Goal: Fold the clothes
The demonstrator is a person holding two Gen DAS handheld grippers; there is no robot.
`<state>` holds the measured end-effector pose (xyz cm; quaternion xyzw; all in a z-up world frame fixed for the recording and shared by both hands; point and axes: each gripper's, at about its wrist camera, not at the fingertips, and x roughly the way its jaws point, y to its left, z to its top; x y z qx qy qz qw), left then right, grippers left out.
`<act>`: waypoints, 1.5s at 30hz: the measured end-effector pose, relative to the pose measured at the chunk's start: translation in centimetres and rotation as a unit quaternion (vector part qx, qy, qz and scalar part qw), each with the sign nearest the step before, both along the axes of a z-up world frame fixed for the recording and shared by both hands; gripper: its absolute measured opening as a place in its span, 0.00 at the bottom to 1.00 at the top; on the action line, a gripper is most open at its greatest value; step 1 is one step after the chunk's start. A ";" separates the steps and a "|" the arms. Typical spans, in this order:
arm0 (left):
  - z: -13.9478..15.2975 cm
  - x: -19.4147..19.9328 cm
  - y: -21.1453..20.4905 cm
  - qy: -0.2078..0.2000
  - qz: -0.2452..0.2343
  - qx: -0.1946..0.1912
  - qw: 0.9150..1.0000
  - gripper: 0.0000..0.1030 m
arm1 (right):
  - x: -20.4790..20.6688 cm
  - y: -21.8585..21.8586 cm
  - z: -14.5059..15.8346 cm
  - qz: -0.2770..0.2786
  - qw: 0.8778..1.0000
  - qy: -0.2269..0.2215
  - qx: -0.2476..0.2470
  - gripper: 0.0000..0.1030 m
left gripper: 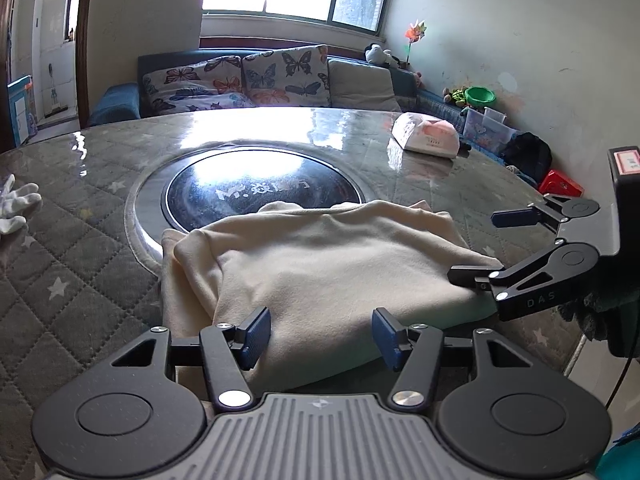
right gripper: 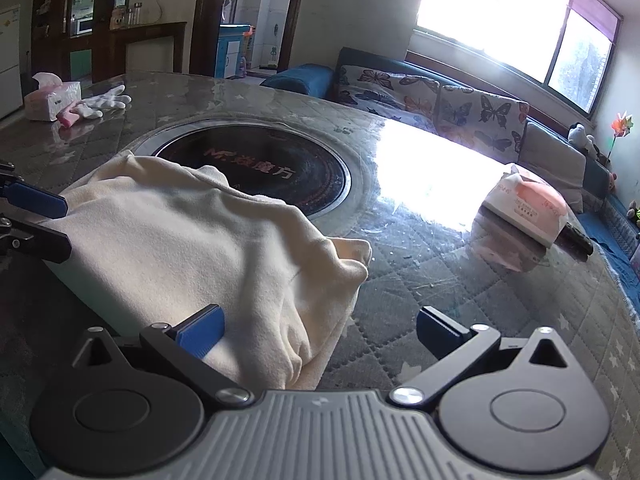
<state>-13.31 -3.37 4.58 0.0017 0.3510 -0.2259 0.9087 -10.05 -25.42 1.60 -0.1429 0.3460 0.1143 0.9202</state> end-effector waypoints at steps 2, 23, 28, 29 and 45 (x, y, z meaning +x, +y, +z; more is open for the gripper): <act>-0.2 0.0 0.1 0.004 0.004 0.002 1.000 0.58 | 0.0 -0.1 0.2 0.001 1.000 0.000 0.004 1.00; -0.2 -0.2 0.9 0.009 0.008 -0.009 1.000 0.58 | 0.5 -1.7 -0.3 -0.018 0.999 0.019 0.026 1.00; 0.7 0.1 2.0 -0.007 0.034 -0.015 0.999 0.58 | 0.6 -1.2 1.8 0.014 0.999 0.008 0.037 1.00; 0.7 0.3 2.3 -0.006 0.043 -0.014 0.999 0.57 | 0.7 -1.0 2.1 0.020 0.999 0.008 0.040 1.00; -1.5 0.7 4.0 0.012 0.085 -0.001 0.996 0.56 | 0.9 2.3 2.6 0.085 0.995 0.017 0.045 1.00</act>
